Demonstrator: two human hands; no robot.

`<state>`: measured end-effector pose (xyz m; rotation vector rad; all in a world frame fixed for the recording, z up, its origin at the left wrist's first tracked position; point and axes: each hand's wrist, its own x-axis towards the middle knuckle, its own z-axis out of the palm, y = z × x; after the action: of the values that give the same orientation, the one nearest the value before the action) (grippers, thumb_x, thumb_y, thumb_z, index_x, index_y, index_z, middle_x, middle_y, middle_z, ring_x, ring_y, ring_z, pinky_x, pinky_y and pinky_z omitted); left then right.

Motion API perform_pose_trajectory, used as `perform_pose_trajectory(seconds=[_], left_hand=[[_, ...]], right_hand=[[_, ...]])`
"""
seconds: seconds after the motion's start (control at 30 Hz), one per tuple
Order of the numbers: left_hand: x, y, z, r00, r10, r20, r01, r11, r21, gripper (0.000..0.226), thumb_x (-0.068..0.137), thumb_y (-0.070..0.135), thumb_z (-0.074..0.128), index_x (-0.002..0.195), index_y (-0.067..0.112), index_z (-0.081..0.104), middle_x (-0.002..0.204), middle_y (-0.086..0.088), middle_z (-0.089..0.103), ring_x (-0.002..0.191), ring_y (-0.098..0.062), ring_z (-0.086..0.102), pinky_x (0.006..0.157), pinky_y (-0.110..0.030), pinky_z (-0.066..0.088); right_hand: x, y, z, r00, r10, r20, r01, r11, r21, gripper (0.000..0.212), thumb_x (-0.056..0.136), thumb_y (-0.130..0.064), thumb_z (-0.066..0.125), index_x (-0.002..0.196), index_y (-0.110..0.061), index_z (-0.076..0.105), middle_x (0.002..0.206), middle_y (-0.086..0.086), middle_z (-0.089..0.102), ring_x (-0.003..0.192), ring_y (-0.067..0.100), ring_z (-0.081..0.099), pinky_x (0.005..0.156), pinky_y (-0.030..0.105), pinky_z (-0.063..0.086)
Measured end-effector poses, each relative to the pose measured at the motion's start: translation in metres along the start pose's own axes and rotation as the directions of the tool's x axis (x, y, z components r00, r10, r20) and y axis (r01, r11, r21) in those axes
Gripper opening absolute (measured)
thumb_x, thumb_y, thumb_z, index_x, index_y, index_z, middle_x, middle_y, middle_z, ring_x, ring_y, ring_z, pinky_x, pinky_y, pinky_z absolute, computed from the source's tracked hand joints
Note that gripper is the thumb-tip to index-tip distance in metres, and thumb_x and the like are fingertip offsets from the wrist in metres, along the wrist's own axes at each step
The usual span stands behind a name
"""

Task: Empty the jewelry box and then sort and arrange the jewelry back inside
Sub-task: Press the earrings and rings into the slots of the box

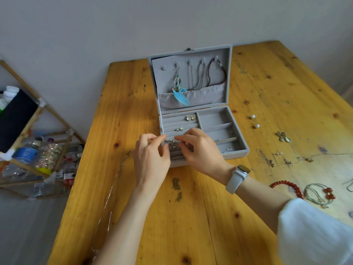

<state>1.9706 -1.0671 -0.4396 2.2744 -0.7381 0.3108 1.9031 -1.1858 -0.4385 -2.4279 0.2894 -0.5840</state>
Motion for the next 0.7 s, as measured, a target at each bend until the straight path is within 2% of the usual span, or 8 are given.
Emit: perform_pose_trajectory(seconds=[0.1, 0.17, 0.27, 0.37, 0.43, 0.53, 0.7], left_hand=[[-0.004, 0.022, 0.007, 0.998, 0.054, -0.019, -0.055, 0.997, -0.047, 0.025, 0.080, 0.005, 0.064, 0.104, 0.008, 0.069, 0.101, -0.010, 0.059, 0.091, -0.028, 0.057, 0.077, -0.033, 0.044], [-0.007, 0.043, 0.018, 0.993, 0.116, 0.010, -0.114, 0.990, -0.081, 0.025, 0.081, 0.009, 0.061, 0.104, 0.009, 0.069, 0.100, -0.008, 0.060, 0.094, -0.027, 0.057, 0.081, -0.035, 0.045], [-0.011, 0.080, 0.037, 0.974, 0.218, 0.057, -0.211, 0.972, -0.106, 0.025, 0.077, 0.016, 0.057, 0.098, 0.012, 0.070, 0.096, -0.004, 0.064, 0.090, -0.025, 0.059, 0.078, -0.037, 0.046], [-0.019, 0.110, 0.059, 0.938, 0.314, 0.145, -0.301, 0.948, -0.103, 0.026, 0.076, 0.019, 0.057, 0.098, 0.015, 0.070, 0.100, -0.003, 0.065, 0.092, -0.025, 0.059, 0.078, -0.038, 0.046], [-0.024, 0.124, 0.074, 0.905, 0.345, 0.248, -0.348, 0.937, -0.032, 0.031, 0.081, 0.024, 0.057, 0.108, 0.014, 0.067, 0.114, -0.006, 0.062, 0.106, -0.027, 0.056, 0.085, -0.042, 0.044], [-0.031, 0.128, 0.090, 0.877, 0.275, 0.395, -0.322, 0.945, 0.058, 0.045, 0.091, 0.033, 0.049, 0.132, 0.015, 0.048, 0.142, -0.006, 0.041, 0.130, -0.023, 0.036, 0.103, -0.044, 0.029], [-0.036, 0.123, 0.092, 0.875, 0.299, 0.382, -0.336, 0.941, 0.033, 0.045, 0.090, 0.029, 0.054, 0.132, 0.014, 0.048, 0.145, -0.005, 0.038, 0.132, -0.021, 0.035, 0.108, -0.040, 0.024]], right_hand=[[-0.013, 0.008, -0.021, 0.997, 0.014, -0.070, -0.007, 0.995, 0.095, 0.026, 0.087, -0.012, 0.051, 0.108, -0.013, 0.066, 0.089, 0.001, 0.058, 0.073, 0.008, 0.049, 0.066, 0.032, 0.049], [-0.024, 0.021, -0.042, 0.991, 0.038, -0.128, -0.028, 0.997, 0.078, 0.025, 0.086, -0.011, 0.050, 0.104, -0.012, 0.068, 0.087, 0.003, 0.059, 0.073, 0.010, 0.052, 0.066, 0.031, 0.048], [-0.040, 0.053, -0.080, 0.968, 0.111, -0.224, -0.122, 0.992, -0.037, 0.022, 0.086, -0.010, 0.050, 0.099, -0.009, 0.068, 0.086, 0.006, 0.061, 0.075, 0.018, 0.056, 0.065, 0.029, 0.045], [-0.052, 0.095, -0.115, 0.923, 0.253, -0.291, -0.317, 0.928, -0.198, 0.020, 0.088, -0.004, 0.052, 0.101, -0.008, 0.067, 0.094, 0.011, 0.062, 0.086, 0.027, 0.054, 0.073, 0.029, 0.038], [-0.057, 0.121, -0.130, 0.889, 0.359, -0.283, -0.435, 0.856, -0.281, 0.022, 0.090, -0.008, 0.052, 0.109, -0.008, 0.063, 0.104, 0.014, 0.059, 0.096, 0.031, 0.049, 0.078, 0.029, 0.033], [-0.058, 0.141, -0.139, 0.852, 0.473, -0.224, -0.523, 0.791, -0.316, 0.028, 0.092, -0.016, 0.051, 0.119, -0.010, 0.058, 0.116, 0.015, 0.052, 0.107, 0.031, 0.042, 0.086, 0.033, 0.034], [-0.058, 0.148, -0.135, 0.876, 0.449, -0.177, -0.482, 0.828, -0.288, 0.021, 0.093, -0.009, 0.048, 0.107, -0.008, 0.063, 0.110, 0.013, 0.054, 0.104, 0.029, 0.045, 0.083, 0.031, 0.036]])
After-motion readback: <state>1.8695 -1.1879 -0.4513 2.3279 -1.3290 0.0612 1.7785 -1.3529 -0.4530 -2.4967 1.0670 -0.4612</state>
